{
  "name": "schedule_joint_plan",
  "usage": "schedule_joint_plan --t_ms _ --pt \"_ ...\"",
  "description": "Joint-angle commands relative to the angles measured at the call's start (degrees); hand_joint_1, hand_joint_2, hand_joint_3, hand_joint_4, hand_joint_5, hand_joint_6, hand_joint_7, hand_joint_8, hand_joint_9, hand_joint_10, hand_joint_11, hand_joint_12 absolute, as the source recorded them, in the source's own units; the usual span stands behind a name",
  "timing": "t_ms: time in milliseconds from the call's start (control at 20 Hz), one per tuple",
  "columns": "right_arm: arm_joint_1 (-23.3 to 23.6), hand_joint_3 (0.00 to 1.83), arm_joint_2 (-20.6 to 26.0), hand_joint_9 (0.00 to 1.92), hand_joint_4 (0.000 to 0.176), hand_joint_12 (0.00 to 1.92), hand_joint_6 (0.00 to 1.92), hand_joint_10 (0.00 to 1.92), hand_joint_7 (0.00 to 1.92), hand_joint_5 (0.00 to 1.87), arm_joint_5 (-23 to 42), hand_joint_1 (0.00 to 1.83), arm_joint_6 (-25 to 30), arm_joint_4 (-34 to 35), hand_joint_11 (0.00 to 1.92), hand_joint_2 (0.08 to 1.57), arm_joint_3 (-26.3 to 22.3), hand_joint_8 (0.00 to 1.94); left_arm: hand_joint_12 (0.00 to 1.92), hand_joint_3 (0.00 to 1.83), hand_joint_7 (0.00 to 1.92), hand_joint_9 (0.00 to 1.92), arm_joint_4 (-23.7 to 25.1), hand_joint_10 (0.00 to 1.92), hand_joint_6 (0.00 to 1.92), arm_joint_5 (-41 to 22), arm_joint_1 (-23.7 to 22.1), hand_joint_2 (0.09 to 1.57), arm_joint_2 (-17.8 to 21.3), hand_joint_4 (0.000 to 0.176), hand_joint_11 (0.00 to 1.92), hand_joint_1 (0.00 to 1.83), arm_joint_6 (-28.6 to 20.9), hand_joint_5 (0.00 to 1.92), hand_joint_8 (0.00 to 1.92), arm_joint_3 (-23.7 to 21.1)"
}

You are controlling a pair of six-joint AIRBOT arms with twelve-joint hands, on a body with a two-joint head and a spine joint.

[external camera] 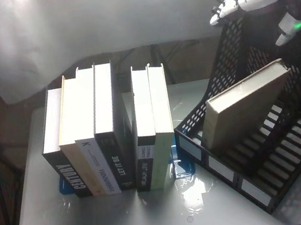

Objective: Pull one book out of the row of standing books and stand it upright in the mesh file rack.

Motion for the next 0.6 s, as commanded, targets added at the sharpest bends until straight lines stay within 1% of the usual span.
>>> schedule_joint_plan --t_ms 0,50,100,150,200,250,300,350,400,500,550 --pt "0.45 0.0 0.84 0.16 0.0 0.89 0.0 0.03 0.09 0.05 -4.17 0.96 -0.12 0.14 0.0 1.07 -0.11 0.0 0.0 0.0 0.0 0.0 -0.86 0.0 0.0 -7.23 -0.07 1.39 0.27 0.007 0.0 0.0 -0.24 0.0 0.0 0.55" --pt "0.45 0.01 1.01 0.15 0.0 0.9 0.0 0.02 0.08 0.05 -4.31 0.96 -0.12 0.14 0.0 1.08 -0.45 0.0 0.0 0.0 0.0 0.0 -0.86 0.0 0.0 -7.24 -0.06 1.4 0.28 0.004 0.0 0.0 -0.24 0.0 0.0 0.52" --pt "0.45 0.01 1.82 0.12 0.0 0.84 0.0 0.01 0.06 0.04 -4.81 0.95 -0.07 0.19 0.0 1.09 -1.82 0.0 0.0 0.0 0.0 0.0 -0.8 0.0 0.0 -7.29 -0.06 1.4 0.33 0.009 0.0 0.0 -0.24 0.0 0.0 0.48" --pt "0.46 0.01 2.79 0.12 0.0 0.84 0.0 0.01 0.06 0.04 -4.96 0.95 -0.07 0.46 0.0 1.09 -3.27 0.0 0.0 0.0 0.0 0.0 -0.74 0.0 0.0 -7.3 -0.07 1.4 0.33 0.009 0.0 0.0 -0.24 0.0 0.0 0.45" --pt "0.7 0.01 4.04 0.09 0.008 0.77 0.0 0.0 0.05 0.05 -5.04 0.93 -0.07 0.97 0.0 1.1 -4.83 0.0 0.0 0.0 0.0 0.0 -0.72 0.0 0.0 -7.3 -0.08 1.4 0.33 0.006 0.0 0.0 -0.24 0.0 0.0 0.4" --pt "1.27 0.0 5.64 0.02 0.0 0.61 0.0 0.0 0.0 0.0 -5.03 0.87 -0.08 1.63 0.0 1.14 -6.49 0.0 0.0 0.01 0.0 0.0 -0.72 0.0 0.0 -7.31 -0.07 1.41 0.34 0.002 0.0 0.0 -0.24 0.0 0.0 0.36" --pt "1.44 0.0 6.81 0.04 0.0 0.78 0.0 0.02 0.0 0.0 -5.1 0.81 -0.08 2.1 0.0 1.15 -7.96 0.0 0.0 0.0 0.0 0.0 -0.75 0.0 0.0 -7.34 -0.06 1.41 0.34 0.004 0.0 0.0 -0.24 0.0 0.0 0.33" --pt "1.64 0.0 7.98 0.05 0.0 0.85 0.0 0.02 0.0 0.0 -5.3 0.81 -0.08 2.71 0.0 1.15 -9.43 0.0 0.0 0.0 0.0 0.0 -0.76 0.0 0.0 -7.39 -0.04 1.41 0.36 0.003 0.0 0.0 -0.24 0.0 0.0 0.28" --pt "1.68 0.0 9.25 0.05 0.0 0.85 0.0 0.02 0.0 0.0 -5.31 0.81 -2.48 6.29 0.0 1.15 -10.9 0.0 0.0 0.0 0.0 0.0 -0.76 0.0 0.0 -7.42 0.0 1.41 0.4 0.003 0.0 0.0 -0.24 0.0 0.0 0.23" --pt "1.68 0.0 11.76 0.05 0.0 0.87 0.0 0.02 0.0 0.0 -5.07 0.81 -9.11 14.75 0.0 1.15 -13.78 0.0 0.0 0.0 0.0 0.0 -0.76 0.0 0.0 -7.54 0.09 1.41 0.45 0.002 0.0 0.0 -0.24 0.0 0.0 0.07" --pt "1.68 0.01 13.34 0.01 0.054 0.88 0.0 0.0 0.0 0.0 -4.76 0.77 -11.12 18.7 0.0 1.18 -15.62 0.0 0.0 0.0 0.0 0.0 -0.6 0.0 0.0 -7.75 0.16 1.39 0.45 0.008 0.0 0.0 -0.24 0.0 0.0 -0.06"
